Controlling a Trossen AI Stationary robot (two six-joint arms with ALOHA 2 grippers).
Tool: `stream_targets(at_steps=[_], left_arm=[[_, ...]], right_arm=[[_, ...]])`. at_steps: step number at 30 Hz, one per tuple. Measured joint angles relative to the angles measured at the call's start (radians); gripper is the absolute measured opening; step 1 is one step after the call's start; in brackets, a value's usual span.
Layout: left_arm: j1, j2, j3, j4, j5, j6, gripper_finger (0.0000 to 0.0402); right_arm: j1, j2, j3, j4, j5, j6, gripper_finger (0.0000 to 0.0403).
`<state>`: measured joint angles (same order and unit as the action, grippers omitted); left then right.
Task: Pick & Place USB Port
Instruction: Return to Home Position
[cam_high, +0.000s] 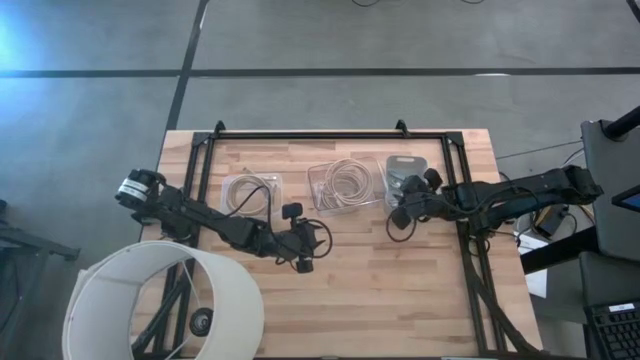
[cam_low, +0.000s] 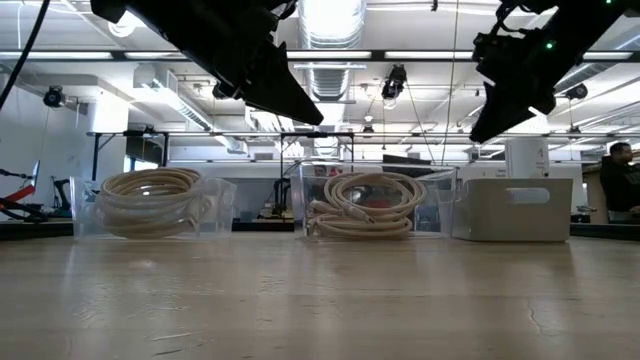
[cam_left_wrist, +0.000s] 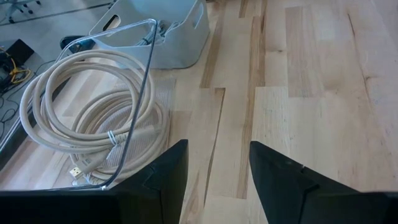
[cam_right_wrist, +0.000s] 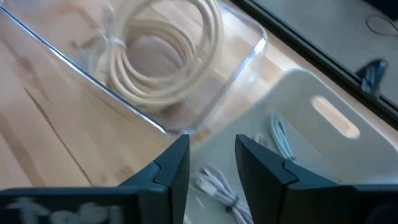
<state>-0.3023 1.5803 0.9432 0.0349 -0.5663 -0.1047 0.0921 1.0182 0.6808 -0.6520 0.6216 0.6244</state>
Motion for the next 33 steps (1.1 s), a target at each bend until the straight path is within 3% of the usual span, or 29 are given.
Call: stream_targets(at_steps=[15, 21, 26, 33], left_arm=[[0.009, 0.000, 0.000, -0.001, -0.033, 0.051, 0.0175], [0.011, -0.012, 0.000, -0.046, -0.194, 0.098, 0.0175], [0.001, -0.093, 0.000, -0.133, -0.360, 0.023, 0.0175], [-0.015, -0.274, 0.000, -0.306, -0.385, -0.022, 0.0175]], right_arm=[[-0.001, 0.023, 0.001, 0.230, 0.000, -0.272, 0.0103], [0.000, 0.016, 0.061, 0.230, 0.001, -0.292, 0.0095], [0.002, 0.016, 0.108, 0.232, 0.002, -0.296, 0.0087], [0.001, 0.007, 0.118, 0.217, 0.003, -0.296, 0.0077]])
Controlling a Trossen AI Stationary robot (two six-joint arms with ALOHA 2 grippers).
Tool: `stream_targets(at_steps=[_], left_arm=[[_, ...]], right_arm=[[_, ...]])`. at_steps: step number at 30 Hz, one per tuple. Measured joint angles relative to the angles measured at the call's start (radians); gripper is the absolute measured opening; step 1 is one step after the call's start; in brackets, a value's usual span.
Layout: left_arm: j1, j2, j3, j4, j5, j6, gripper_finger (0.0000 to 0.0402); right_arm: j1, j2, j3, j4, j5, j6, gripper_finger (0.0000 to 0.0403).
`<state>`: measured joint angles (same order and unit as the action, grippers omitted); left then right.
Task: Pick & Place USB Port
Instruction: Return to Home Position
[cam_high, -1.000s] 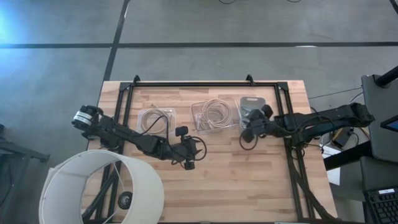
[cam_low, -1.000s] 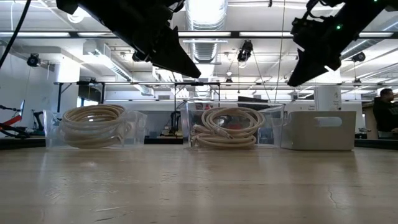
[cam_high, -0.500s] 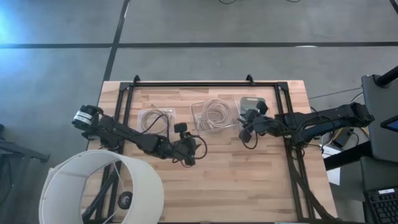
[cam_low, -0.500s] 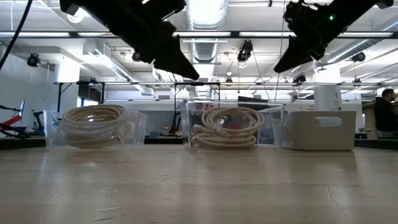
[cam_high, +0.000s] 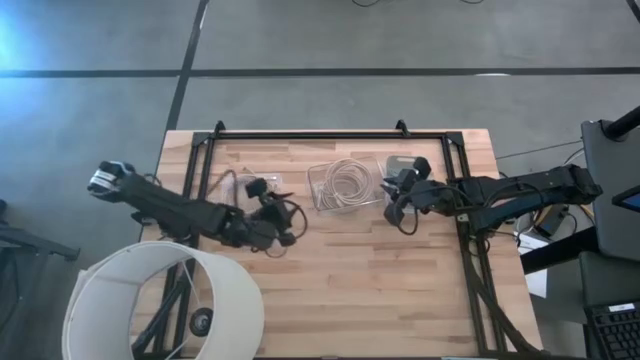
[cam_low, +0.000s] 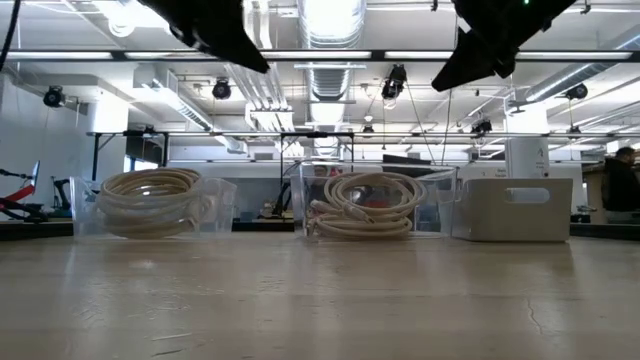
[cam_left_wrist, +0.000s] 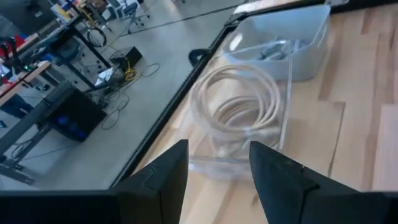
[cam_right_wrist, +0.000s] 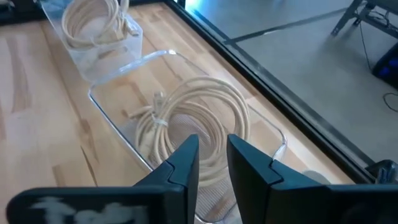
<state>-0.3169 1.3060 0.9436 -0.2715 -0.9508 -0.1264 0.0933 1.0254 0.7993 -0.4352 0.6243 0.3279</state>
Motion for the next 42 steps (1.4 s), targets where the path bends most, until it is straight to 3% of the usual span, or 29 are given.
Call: stream_targets(at_steps=[5, 12, 21, 28, 33, 42], left_arm=[[-0.010, -0.137, -0.020, -0.130, -0.026, -0.063, 0.0175], [-0.019, -0.332, -0.176, -0.130, -0.084, -0.134, 0.0175], [-0.019, -0.554, -0.420, 0.018, -0.061, -0.159, 0.0175], [-0.020, -0.719, -0.503, 0.039, -0.052, -0.122, 0.0175], [-0.020, -0.822, -0.522, 0.040, 0.007, -0.070, 0.0174], [-0.020, -0.965, -0.566, 0.038, 0.009, -0.038, 0.0174]], right_arm=[[0.000, -0.020, 0.000, -0.004, 0.004, 0.000, 0.0071], [0.000, -0.073, 0.000, -0.035, 0.005, 0.000, 0.0068], [0.000, -0.111, -0.005, -0.092, 0.007, 0.008, 0.0082], [0.000, -0.144, -0.045, -0.090, 0.007, 0.005, 0.0090], [0.000, -0.239, -0.107, -0.047, 0.008, -0.003, 0.0090], [0.000, -0.450, -0.265, 0.079, 0.002, -0.052, 0.0071]])
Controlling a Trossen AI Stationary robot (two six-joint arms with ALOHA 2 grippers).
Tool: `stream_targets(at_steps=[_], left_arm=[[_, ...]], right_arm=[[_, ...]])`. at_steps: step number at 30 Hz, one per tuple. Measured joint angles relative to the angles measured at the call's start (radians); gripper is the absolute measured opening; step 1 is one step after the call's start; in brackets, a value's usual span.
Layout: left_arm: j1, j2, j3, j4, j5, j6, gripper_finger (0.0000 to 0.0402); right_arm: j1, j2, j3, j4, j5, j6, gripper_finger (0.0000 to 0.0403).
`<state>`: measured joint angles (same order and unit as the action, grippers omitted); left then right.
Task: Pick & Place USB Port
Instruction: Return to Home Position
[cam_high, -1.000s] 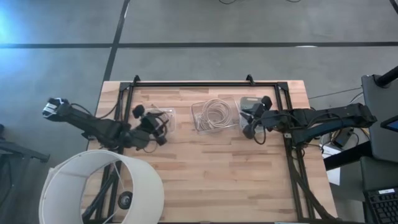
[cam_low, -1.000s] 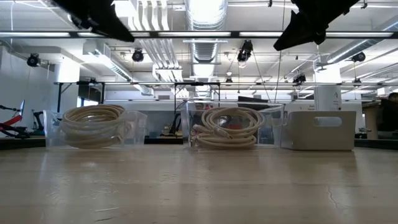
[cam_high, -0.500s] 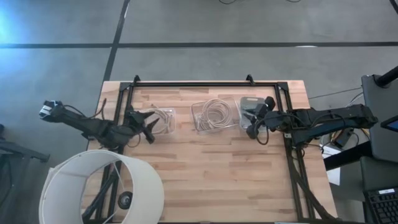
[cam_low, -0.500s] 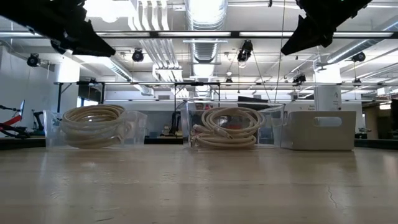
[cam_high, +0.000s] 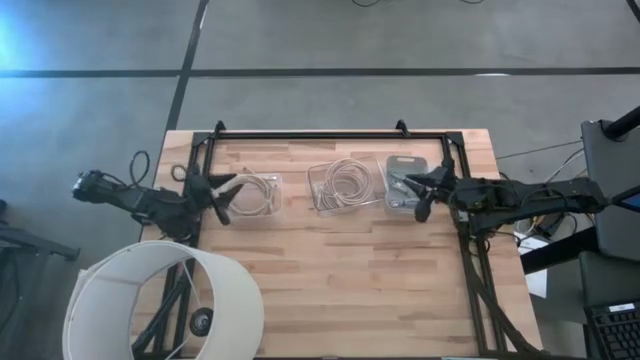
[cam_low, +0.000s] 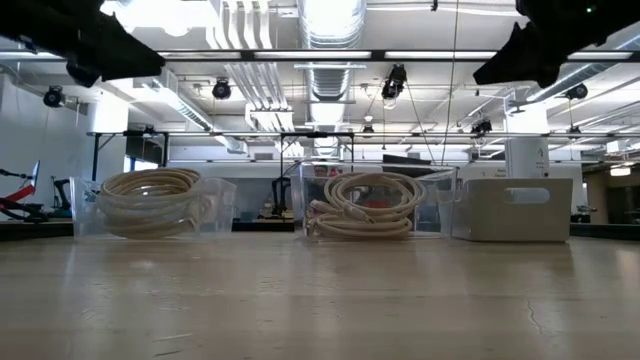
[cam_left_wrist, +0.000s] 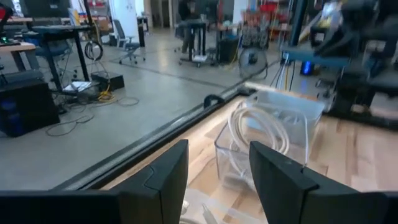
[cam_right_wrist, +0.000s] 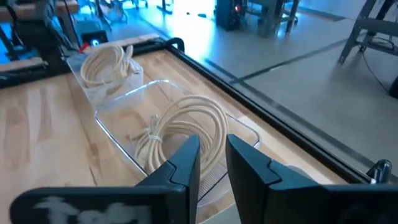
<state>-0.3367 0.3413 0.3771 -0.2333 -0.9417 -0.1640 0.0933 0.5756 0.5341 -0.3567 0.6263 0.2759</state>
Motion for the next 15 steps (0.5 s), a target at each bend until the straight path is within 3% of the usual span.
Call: stream_targets(at_steps=[10, 15], left_arm=[[0.001, -0.177, -0.117, 0.018, 0.001, 0.008, 0.0175], [0.000, -0.245, -0.159, 0.041, 0.019, 0.026, 0.0175]], right_arm=[[0.000, -0.159, -0.103, 0.138, -0.110, -0.084, 0.0078], [0.000, -0.200, -0.145, 0.168, -0.113, -0.103, 0.0086]])
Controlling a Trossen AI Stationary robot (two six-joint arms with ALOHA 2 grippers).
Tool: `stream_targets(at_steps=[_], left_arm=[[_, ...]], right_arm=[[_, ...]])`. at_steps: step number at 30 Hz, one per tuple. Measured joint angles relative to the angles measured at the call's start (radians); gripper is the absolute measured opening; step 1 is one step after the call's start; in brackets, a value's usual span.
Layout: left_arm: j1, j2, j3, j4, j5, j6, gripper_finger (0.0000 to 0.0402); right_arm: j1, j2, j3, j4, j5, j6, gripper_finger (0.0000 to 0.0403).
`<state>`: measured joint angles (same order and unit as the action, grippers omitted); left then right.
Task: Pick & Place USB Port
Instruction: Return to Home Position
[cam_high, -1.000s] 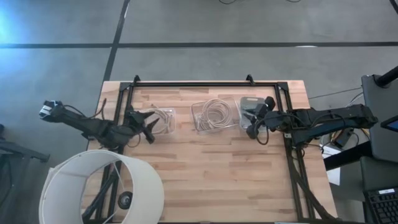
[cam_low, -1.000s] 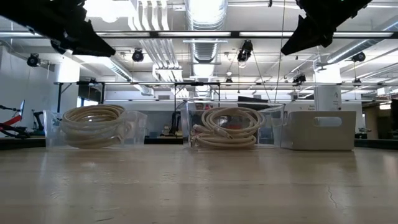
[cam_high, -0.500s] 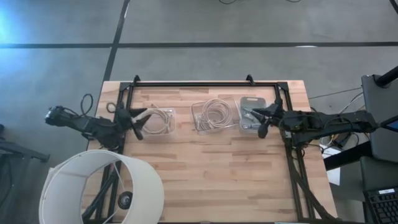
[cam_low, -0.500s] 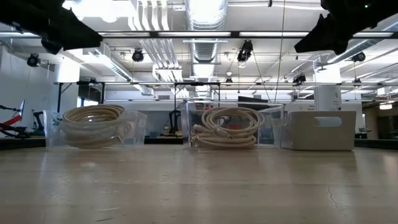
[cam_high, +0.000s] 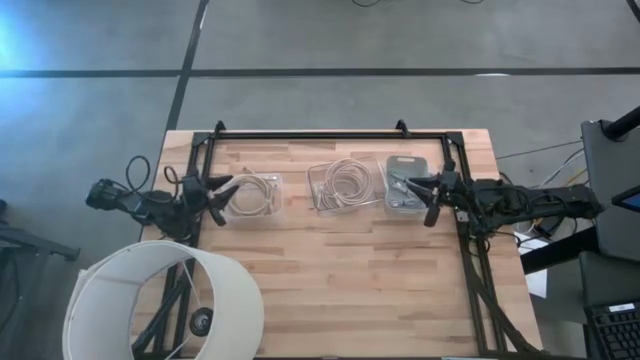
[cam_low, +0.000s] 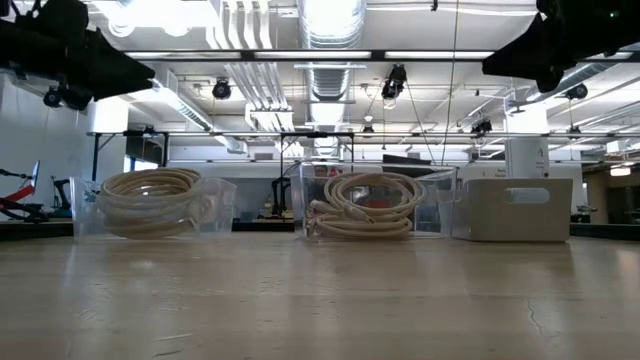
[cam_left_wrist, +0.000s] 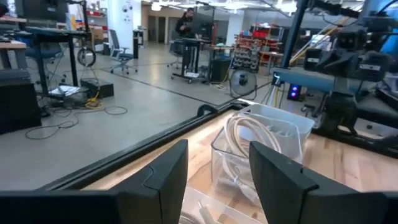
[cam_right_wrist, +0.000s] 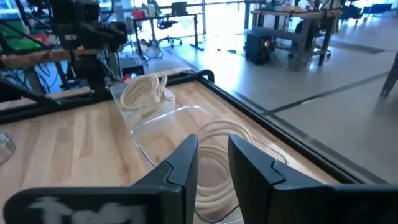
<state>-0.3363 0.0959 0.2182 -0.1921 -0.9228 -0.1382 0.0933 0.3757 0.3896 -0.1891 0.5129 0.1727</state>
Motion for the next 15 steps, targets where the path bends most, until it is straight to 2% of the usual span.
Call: stream_targets(at_steps=[8, 15], left_arm=[[-0.001, -0.095, -0.025, 0.000, 0.045, 0.064, 0.0175], [0.000, -0.095, -0.029, 0.008, 0.049, 0.077, 0.0174]], right_arm=[[0.000, -0.111, -0.057, 0.021, 0.002, -0.008, 0.0090], [0.000, -0.224, -0.097, 0.023, 0.002, -0.011, 0.0076]])
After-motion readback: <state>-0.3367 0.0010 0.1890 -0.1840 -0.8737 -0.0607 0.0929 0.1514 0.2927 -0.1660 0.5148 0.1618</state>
